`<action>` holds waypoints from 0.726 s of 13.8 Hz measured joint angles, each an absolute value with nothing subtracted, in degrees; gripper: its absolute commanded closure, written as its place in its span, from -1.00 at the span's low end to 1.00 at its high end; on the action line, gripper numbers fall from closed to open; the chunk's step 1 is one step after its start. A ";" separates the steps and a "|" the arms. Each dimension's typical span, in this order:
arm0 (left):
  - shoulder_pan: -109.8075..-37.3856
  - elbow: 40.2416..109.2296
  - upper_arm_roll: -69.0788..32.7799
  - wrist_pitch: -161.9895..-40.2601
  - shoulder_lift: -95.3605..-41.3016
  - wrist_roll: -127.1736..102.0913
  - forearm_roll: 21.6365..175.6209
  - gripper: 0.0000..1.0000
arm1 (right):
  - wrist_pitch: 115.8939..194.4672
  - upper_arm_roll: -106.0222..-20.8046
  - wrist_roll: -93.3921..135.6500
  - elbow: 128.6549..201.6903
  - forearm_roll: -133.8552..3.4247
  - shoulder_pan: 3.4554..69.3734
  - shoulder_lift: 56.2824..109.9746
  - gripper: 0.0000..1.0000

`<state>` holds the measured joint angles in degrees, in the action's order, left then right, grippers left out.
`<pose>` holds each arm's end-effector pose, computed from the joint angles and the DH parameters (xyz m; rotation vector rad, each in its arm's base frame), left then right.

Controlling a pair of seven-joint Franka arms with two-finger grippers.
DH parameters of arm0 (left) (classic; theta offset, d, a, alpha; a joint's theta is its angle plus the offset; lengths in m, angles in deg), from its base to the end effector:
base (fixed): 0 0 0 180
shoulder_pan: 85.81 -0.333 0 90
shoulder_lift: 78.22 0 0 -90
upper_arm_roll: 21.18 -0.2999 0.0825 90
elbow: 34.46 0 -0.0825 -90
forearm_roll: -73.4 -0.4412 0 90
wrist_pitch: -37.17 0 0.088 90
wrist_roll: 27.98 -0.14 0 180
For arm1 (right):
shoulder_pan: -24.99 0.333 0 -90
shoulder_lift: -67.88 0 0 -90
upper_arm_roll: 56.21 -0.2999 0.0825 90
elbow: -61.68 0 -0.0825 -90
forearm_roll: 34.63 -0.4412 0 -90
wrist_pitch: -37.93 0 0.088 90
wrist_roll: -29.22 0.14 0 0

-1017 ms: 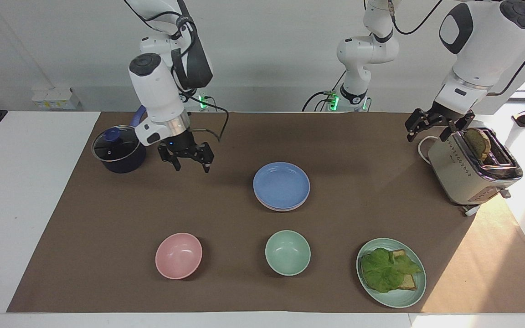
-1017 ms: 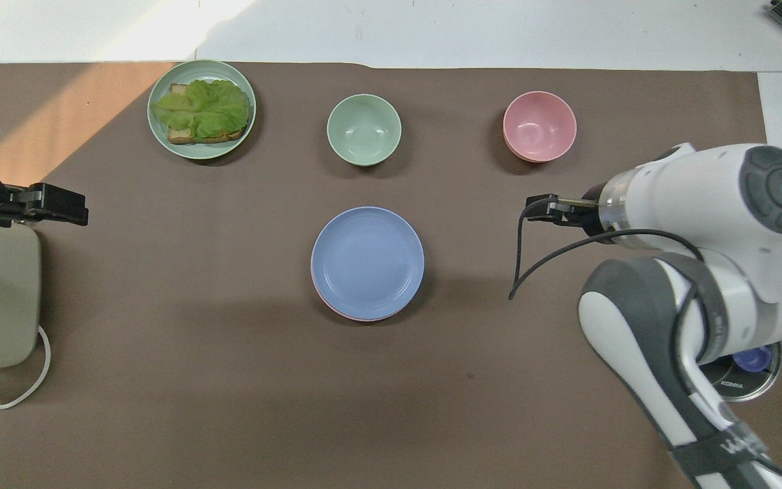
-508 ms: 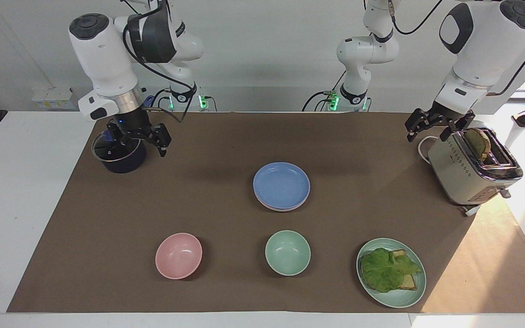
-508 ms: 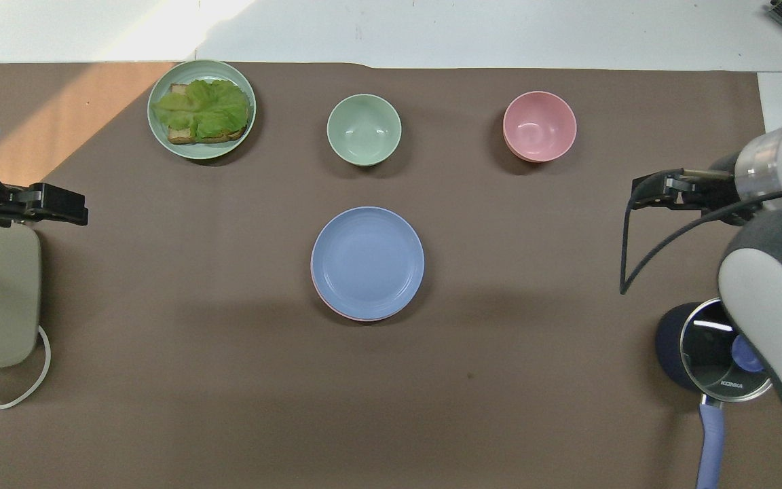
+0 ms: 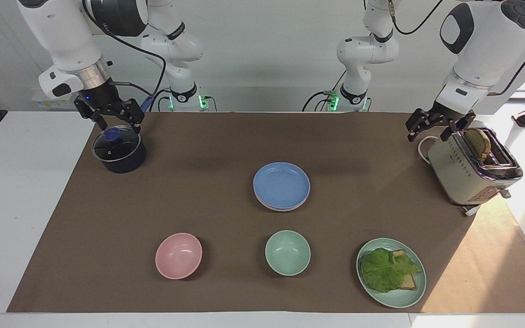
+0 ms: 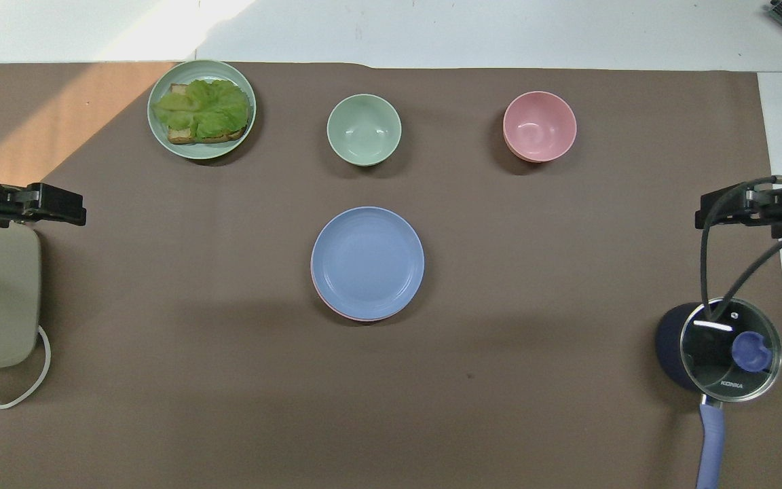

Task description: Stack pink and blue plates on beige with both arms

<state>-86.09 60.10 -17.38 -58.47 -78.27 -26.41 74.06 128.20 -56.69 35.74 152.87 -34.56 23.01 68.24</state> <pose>0.6180 -0.0395 0.5423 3.1287 -0.0517 0.0300 0.6123 -0.0162 0.5610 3.1316 -0.2195 -0.0350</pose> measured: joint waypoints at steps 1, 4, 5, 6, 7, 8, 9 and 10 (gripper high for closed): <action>-86.09 60.10 -17.49 -58.47 -78.27 -26.41 74.06 -1.00 | 127.64 -56.64 35.68 152.81 -34.34 23.01 68.24 -1.00; -86.10 60.10 -17.59 -58.47 -78.27 -26.41 74.06 -1.00 | 126.51 -56.64 35.67 151.82 -34.22 23.06 68.24 -1.00; -86.10 60.10 -17.59 -58.47 -78.27 -26.41 74.06 -1.00 | 126.32 -56.65 35.67 151.57 -34.22 23.06 68.23 -1.00; -86.10 60.10 -17.59 -58.47 -78.27 -26.41 74.06 -1.00 | 126.27 -56.65 35.67 151.34 -34.22 23.10 68.21 -1.00; -86.10 60.10 -17.59 -58.47 -78.27 -26.41 74.06 -1.00 | 126.18 -56.66 35.66 151.13 -34.22 23.16 68.17 -1.00; -86.10 60.10 -17.59 -58.47 -78.27 -26.41 74.06 -1.00 | 126.10 -56.69 35.66 150.99 -34.22 23.19 68.12 -1.00; -86.10 60.10 -17.59 -58.47 -78.27 -26.41 74.06 -1.00 | 126.05 -56.72 35.66 150.94 -34.22 23.20 68.05 -1.00; -86.10 60.10 -17.59 -58.47 -78.27 -26.41 74.06 -1.00 | 126.00 -56.72 35.66 150.94 -34.22 23.21 67.97 -1.00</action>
<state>-86.10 60.10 -17.59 -58.47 -78.27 -26.41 74.06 126.00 -56.72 35.66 150.94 -34.22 23.21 67.97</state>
